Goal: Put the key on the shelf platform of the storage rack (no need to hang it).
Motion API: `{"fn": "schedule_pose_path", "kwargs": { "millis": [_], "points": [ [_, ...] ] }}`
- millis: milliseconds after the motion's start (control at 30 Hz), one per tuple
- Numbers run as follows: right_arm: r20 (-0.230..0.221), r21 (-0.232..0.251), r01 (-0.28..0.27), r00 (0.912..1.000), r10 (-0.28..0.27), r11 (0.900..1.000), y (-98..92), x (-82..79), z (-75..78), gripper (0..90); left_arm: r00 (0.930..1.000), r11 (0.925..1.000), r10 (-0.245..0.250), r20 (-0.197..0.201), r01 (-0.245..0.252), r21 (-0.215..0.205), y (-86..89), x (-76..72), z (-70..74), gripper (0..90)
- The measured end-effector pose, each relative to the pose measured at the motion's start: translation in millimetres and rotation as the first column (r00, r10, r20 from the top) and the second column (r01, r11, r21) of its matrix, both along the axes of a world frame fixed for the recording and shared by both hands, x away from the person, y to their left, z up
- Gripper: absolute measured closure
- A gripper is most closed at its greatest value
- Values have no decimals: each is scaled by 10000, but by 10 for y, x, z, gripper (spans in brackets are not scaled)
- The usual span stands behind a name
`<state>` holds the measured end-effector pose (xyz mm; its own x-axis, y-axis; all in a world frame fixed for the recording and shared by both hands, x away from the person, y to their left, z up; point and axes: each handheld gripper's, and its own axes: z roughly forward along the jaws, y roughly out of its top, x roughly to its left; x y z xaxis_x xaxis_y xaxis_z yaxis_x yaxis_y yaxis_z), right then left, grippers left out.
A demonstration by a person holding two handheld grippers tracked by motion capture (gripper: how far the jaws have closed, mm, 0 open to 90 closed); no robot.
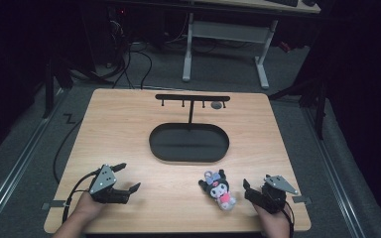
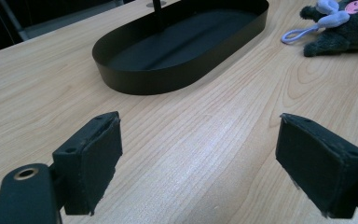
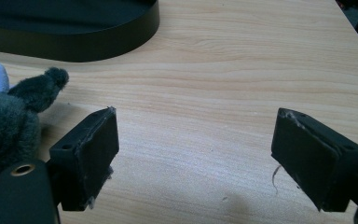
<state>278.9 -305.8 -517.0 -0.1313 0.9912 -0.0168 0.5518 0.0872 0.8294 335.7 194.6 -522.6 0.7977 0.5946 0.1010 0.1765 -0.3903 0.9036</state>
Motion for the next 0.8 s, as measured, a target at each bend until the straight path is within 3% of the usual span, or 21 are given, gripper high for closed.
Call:
{"fn": "schedule_pose_path", "kwargs": {
  "millis": [533, 800],
  "points": [
    [-228, 397, -188, 9995, 197, 9990, 26, -1, 13, 133, 10000, 10000, -12, 4, 12, -6, -1, 0, 0, 154],
    [-548, 108, -242, 9982, 247, 9996, 44, -2, 31, 133, 10000, 10000, -12, 0, 12, 3, -2, 0, 0, 154]
  ]
}}
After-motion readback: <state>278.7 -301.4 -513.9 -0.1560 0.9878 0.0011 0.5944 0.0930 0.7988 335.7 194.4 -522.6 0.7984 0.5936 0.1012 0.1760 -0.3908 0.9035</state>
